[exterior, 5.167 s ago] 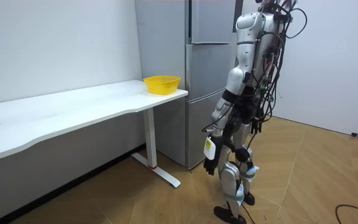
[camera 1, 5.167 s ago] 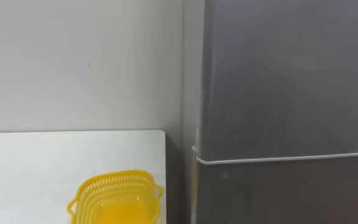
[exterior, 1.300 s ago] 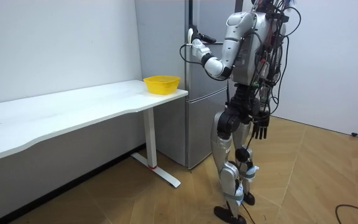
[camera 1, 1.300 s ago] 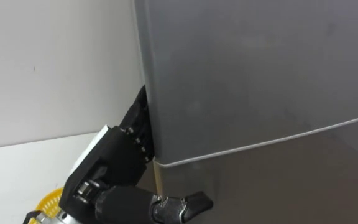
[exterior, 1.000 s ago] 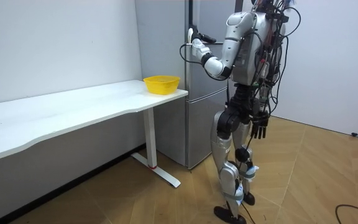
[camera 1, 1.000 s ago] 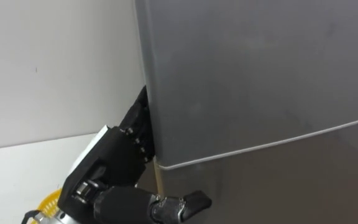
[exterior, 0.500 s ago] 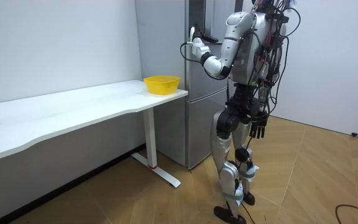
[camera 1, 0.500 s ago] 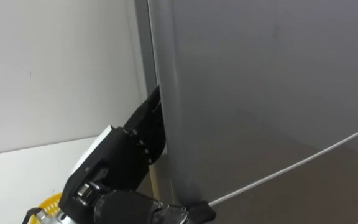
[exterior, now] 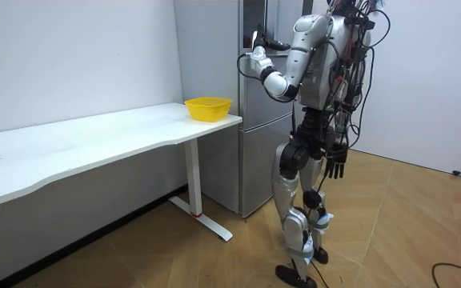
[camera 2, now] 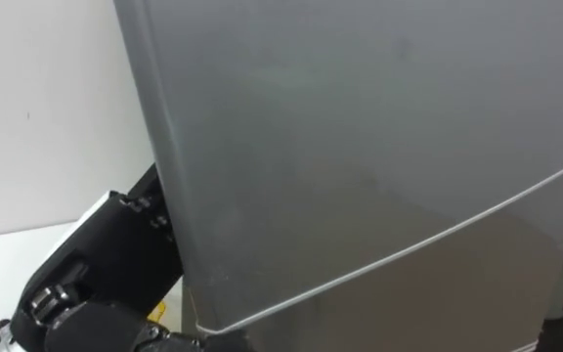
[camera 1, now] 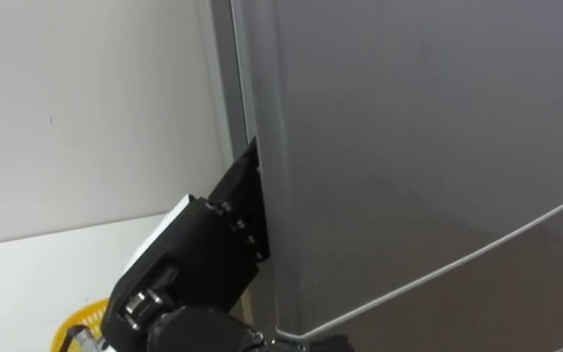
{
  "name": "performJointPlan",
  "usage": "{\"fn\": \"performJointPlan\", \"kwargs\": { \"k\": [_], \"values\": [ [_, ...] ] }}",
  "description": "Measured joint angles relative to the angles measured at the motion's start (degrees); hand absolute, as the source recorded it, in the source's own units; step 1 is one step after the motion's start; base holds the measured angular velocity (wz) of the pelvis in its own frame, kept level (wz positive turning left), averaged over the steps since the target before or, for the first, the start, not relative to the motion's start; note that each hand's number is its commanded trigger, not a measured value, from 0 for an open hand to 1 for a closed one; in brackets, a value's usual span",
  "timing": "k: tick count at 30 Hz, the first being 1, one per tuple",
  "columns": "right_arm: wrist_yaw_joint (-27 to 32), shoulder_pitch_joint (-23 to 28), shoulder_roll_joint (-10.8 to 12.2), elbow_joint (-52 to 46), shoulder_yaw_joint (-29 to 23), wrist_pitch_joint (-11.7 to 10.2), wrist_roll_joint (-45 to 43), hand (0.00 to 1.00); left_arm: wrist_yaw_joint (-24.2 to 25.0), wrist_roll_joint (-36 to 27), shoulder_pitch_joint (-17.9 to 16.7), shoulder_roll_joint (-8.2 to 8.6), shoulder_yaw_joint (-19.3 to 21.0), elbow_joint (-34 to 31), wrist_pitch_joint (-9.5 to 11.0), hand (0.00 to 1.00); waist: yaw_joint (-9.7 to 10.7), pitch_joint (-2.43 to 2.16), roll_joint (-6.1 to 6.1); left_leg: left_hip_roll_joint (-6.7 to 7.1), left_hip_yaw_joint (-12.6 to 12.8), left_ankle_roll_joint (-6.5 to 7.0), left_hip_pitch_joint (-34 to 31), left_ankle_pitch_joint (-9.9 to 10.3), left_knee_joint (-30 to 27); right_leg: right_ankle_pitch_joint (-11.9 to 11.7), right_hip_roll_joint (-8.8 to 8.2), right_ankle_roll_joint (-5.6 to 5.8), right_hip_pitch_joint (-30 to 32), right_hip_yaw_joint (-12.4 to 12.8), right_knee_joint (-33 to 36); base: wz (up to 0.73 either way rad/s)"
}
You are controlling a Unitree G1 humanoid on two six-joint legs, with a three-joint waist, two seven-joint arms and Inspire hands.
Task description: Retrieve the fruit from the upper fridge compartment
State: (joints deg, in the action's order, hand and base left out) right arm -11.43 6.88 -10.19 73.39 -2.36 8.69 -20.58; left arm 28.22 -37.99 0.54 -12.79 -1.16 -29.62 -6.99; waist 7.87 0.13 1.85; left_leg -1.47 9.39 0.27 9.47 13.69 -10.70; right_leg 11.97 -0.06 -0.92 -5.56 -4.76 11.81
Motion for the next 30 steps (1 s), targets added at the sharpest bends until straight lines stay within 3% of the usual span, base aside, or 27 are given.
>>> {"fn": "performJointPlan", "kwargs": {
  "k": [11, 18, 23, 27, 30],
  "values": [
    [0.21, -0.36, 0.01, 0.31, 1.04, -0.63, -0.34, 0.00, 2.16, -0.25, 0.56, -0.43, -2.43, 0.00, 0.01, 0.00, 0.27, 0.32, -1.36, -0.18, -0.04, 0.00, -0.81, 0.00, 0.00, -0.01, -0.04, -0.01, 0.03, 0.08, -0.16, 0.00],
    [0.51, -0.64, 0.01, 0.40, 1.08, -0.73, 0.07, 0.00, 2.74, -0.25, 1.94, -0.86, -3.34, 0.00, 0.01, 0.00, 0.50, -0.07, -0.77, -0.43, 0.23, 0.00, -0.83, 0.00, 0.00, -0.08, -0.01, -0.10, 0.40, 0.13, -0.10, 0.00],
    [2.45, -0.62, -0.01, 0.37, 1.10, -1.76, 0.07, 0.00, 2.72, -0.25, 2.68, -2.06, -3.54, 0.01, 0.17, 0.00, 1.26, -0.10, -0.54, -0.71, 1.32, -0.01, -0.73, 0.01, -0.02, -0.22, 0.18, -0.30, 0.66, 0.76, -0.06, -0.06],
    [2.54, -0.55, -0.19, 0.49, 1.11, -1.80, 0.19, 0.00, 2.72, -0.30, 2.71, -2.13, -4.26, 0.00, 0.66, 0.00, 1.56, -0.05, -0.39, -0.78, 1.56, -0.01, -0.73, 0.01, -0.05, -0.27, 0.18, -0.36, 0.84, 1.10, 0.06, -0.05],
    [2.50, -0.56, -0.51, 0.45, 1.12, -1.77, 0.79, 0.00, 2.73, -1.20, 2.71, -2.57, -4.93, 0.01, 0.93, 0.00, 1.59, 0.24, -0.35, -0.79, 1.96, -0.01, -0.65, 0.01, -0.05, -0.29, 0.16, -0.34, 0.93, 1.46, 0.05, -0.02]
  ]
}}
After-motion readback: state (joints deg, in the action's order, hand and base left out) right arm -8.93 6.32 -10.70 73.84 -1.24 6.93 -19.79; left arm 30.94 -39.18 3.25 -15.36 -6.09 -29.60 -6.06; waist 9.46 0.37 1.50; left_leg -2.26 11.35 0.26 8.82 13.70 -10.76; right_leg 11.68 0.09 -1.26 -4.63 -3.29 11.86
